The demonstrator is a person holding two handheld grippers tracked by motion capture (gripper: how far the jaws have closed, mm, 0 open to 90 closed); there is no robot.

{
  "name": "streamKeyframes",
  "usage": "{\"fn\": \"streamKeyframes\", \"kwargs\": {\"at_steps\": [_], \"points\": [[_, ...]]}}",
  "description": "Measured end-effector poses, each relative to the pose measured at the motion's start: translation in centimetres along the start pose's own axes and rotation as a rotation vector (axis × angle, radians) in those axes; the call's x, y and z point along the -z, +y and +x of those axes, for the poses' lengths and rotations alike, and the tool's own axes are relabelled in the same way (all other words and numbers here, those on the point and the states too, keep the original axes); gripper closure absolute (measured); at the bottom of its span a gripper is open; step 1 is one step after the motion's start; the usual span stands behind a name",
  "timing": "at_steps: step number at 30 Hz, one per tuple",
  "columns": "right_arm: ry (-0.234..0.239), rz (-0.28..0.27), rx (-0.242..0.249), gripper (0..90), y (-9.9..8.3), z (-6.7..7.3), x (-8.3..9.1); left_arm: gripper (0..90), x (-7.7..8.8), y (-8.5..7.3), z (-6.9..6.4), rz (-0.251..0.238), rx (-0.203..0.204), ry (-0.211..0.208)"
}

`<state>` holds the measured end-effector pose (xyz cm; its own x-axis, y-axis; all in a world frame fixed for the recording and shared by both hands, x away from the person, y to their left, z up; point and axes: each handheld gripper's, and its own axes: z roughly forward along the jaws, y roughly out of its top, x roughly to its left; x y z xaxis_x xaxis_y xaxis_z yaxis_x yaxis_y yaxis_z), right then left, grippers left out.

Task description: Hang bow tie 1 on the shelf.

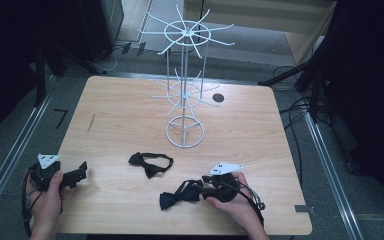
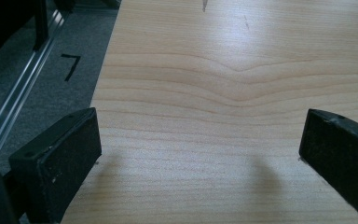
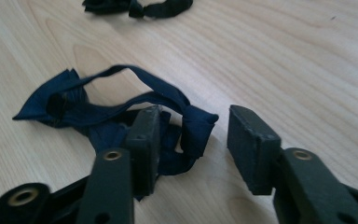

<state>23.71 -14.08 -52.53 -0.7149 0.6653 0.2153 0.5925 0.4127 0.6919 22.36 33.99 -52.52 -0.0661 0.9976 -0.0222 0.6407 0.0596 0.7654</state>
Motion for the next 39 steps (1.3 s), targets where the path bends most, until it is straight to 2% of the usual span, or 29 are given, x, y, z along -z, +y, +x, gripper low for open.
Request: {"fn": "streamKeyframes", "kwargs": {"at_steps": [4,6,10,17,18,19,22,26,28,29,39], "points": [[-0.015,0.033,0.033,67.5,-0.1,0.2,-0.4,0.0,0.0,0.0,0.0,0.0,0.0,0.0],[-0.023,0.045,0.035,73.8,-0.1,0.2,-0.6,0.0,0.0,0.0,0.0,0.001,-0.002,0.0],[-0.027,0.043,0.034,80.7,0.0,0.0,-0.7,0.0,0.0,0.0,0.0,0.003,-0.005,-0.001],[-0.045,-0.072,0.052,83.3,0.7,0.5,0.5,0.0,0.0,0.0,-0.1,0.011,-0.012,-0.005],[-0.045,-0.072,0.052,83.3,0.7,0.5,0.5,0.0,0.0,0.0,-0.1,0.011,-0.012,-0.005],[-0.052,-0.112,0.051,83.4,1.0,0.6,1.0,0.0,0.0,-0.1,-0.1,0.011,-0.012,-0.006],[-0.054,-0.159,0.039,83.4,1.2,0.7,1.6,0.0,0.1,-0.1,-0.2,0.014,-0.012,-0.011],[-0.071,-0.218,0.055,83.4,1.4,0.8,2.3,0.0,0.1,-0.1,-0.2,0.016,-0.017,-0.015],[-0.075,-0.232,0.049,83.4,1.5,0.8,2.5,0.0,0.1,-0.1,-0.2,0.017,-0.017,-0.016],[-0.083,-0.258,0.043,83.4,1.7,0.8,2.9,0.0,0.1,-0.1,-0.2,0.015,-0.016,-0.016],[-0.127,-0.326,0.022,83.1,2.5,0.3,4.4,0.0,0.2,-0.2,-0.2,0.006,-0.007,-0.016]]}}
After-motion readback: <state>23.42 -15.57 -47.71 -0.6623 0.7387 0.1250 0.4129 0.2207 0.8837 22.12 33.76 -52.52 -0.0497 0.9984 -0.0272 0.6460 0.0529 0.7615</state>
